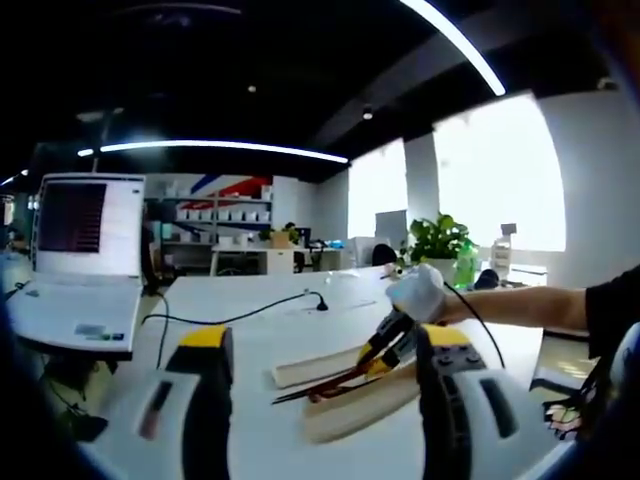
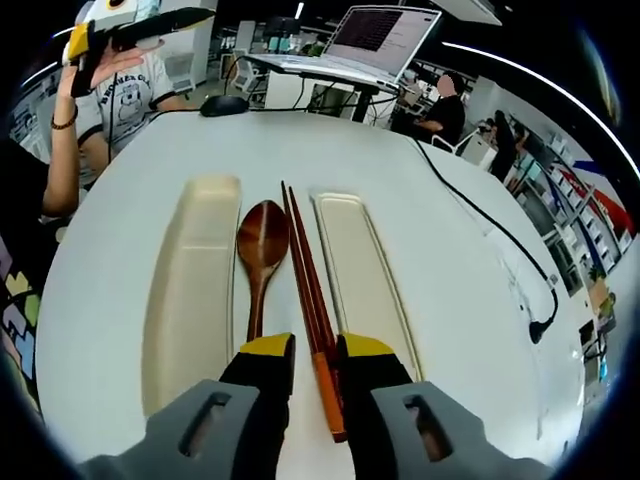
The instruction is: Arrange the utensils inside the cutlery case until each visible utensil rests in its matching compartment.
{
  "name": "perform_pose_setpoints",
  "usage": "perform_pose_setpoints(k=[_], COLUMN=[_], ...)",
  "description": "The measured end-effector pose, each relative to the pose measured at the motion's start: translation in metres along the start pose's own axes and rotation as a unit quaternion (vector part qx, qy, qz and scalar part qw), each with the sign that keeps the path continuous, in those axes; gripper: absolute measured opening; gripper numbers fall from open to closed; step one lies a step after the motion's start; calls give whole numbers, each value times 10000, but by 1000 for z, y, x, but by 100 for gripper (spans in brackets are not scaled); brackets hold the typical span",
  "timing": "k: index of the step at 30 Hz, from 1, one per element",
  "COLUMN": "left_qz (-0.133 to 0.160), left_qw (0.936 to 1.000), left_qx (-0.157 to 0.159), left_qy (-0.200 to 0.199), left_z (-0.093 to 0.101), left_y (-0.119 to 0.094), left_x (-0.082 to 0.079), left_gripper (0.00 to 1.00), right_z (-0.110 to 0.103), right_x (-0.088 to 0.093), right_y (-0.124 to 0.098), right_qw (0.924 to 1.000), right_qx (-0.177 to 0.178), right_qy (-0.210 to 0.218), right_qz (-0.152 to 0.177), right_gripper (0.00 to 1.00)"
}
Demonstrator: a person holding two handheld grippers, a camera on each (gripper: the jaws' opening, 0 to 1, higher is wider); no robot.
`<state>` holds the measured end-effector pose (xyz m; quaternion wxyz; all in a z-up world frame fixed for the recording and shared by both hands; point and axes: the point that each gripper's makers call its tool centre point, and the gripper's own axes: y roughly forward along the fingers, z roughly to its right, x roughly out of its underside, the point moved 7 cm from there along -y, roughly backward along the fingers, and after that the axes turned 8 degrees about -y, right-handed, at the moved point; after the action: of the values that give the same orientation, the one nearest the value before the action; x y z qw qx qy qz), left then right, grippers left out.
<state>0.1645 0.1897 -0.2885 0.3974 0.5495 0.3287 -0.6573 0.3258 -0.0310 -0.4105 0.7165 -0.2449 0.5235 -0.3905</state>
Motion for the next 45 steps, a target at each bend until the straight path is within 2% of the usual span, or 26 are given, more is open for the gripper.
perform_pose_setpoints(k=[5,6,8,10,14,17,22,26,29,33,36,39,45], left_qz=[30,11,-22,-34,-49,-57,-63,-68,-67,-120,-128,-138,-114], left_qw=[10000,10000,10000,10000,9997,9998,9993,9995,9996,9995,9996,9996,9997], left_qx=[-89,-68,-29,-22,-175,-159,-330,-277,-250,-235,-216,-190,-166], left_qy=[3,2,2,20,165,115,149,106,120,151,157,147,113], left_z=[-2,-1,1,1,1,1,-4,-4,-2,-2,-2,-2,-4], left_y=[-1,-1,0,0,0,-1,-1,-2,-2,-1,0,0,-3], left_x=[0,1,2,0,0,0,0,1,1,2,2,2,1], left_gripper=[78,78,78,78,78,78,78,78,78,78,78,78,78], right_z=[-2,-3,-5,-1,2,2,1,3,5,9,8,8,14], right_x=[-1,-2,-1,-2,-4,-5,-9,-11,-12,-15,-19,-22,-21], right_y=[-4,-3,-2,-1,3,4,6,9,11,13,14,16,15], right_qw=[9998,9995,9985,9982,9984,9968,9939,9943,9919,9895,9852,9824,9819], right_qx=[-73,-138,-225,-132,-178,-261,-412,-487,-657,-898,-979,-1022,-1023], right_qy=[-189,-275,-414,-475,-406,-602,-796,-682,-815,-451,-653,-608,-316], right_qz=[-73,-90,-265,-329,-362,-452,-646,-656,-723,-1042,-1247,-1441,-1564], right_gripper=[13,11,10,10,10,8,6,4,4,4,4,4,9])
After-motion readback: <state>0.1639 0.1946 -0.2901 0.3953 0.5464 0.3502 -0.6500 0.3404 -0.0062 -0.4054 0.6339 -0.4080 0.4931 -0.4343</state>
